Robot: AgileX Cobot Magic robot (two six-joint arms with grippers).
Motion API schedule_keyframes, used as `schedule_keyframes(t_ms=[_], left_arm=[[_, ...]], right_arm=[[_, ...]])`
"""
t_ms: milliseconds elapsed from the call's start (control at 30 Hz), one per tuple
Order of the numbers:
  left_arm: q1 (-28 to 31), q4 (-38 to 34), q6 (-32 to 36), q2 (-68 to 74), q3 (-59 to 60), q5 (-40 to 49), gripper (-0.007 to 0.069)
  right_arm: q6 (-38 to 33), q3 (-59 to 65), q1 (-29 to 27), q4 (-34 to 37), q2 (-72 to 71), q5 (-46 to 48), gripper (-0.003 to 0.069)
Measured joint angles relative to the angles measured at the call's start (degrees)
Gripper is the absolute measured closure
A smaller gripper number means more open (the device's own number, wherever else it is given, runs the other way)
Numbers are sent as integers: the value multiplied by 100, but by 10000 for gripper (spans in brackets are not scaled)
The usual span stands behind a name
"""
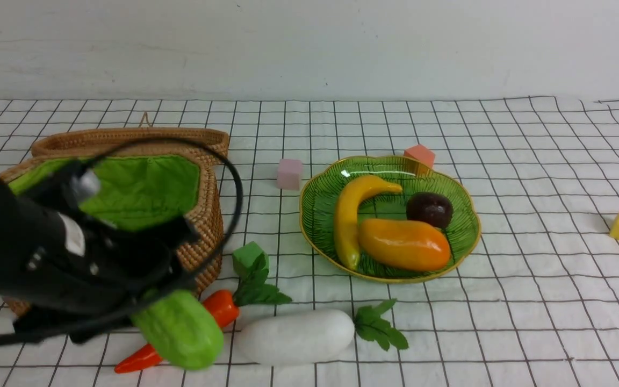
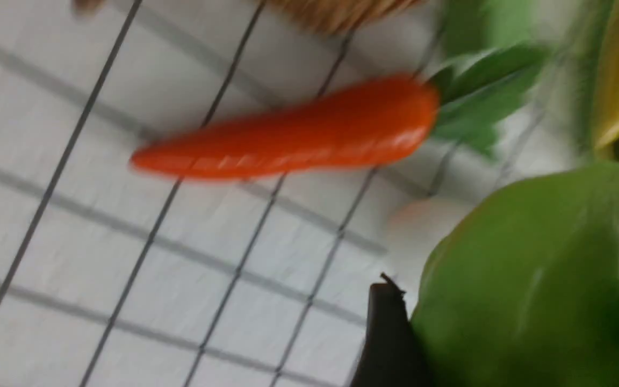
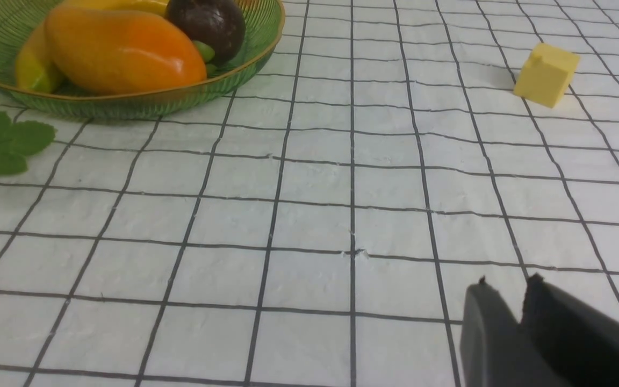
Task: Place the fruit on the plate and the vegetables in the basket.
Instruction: Take a chayote with your left arm and place it on the basket on the left, then use the left arm to grab a carrot and put it into the left basket
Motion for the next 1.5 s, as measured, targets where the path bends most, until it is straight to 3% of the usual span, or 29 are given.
schedule_keyframes(t_ms=[133,200,333,733,867,900,1000,1133,1233,1267,1333,1367,1400,1500], left_arm=[[545,457,-449,-163,-795,38,167],[1301,686,-758,58,-1268,-37,167],[2046,707,-855,730,-1669,-158,167],[2266,497,-1217,2626,-2313,148,167],[2266,471,-1125,2717,-2497,229,125],[2266,471,-919,2717,-2596,322,70],[2266,466,-459,2717,-2825,626,-2],[2266,466,273,2717,-3286,1224,-34],[2203,363,1990,2708,-3887,2273,-6],[2190,355,1990,2703,-3912,2329,-6],[1955,163,3349,2585,-4028,2735,37],[1926,143,3440,2568,-4028,2750,45],[1596,-65,4185,2400,-3952,2822,76],[817,-241,5249,2101,-3485,2845,134]], right_arm=[[0,0,0,0,0,0,536],[0,0,0,0,0,0,536],[0,0,0,0,0,0,532],[5,0,0,0,0,0,516],[5,0,0,0,0,0,510],[5,0,0,0,0,0,508],[5,0,0,0,0,0,505],[5,0,0,0,0,0,500],[5,0,0,0,0,0,494],[5,0,0,0,0,0,494],[16,0,0,0,0,0,492],[21,0,0,0,0,0,491],[21,0,0,0,0,0,487],[21,0,0,0,0,0,482]])
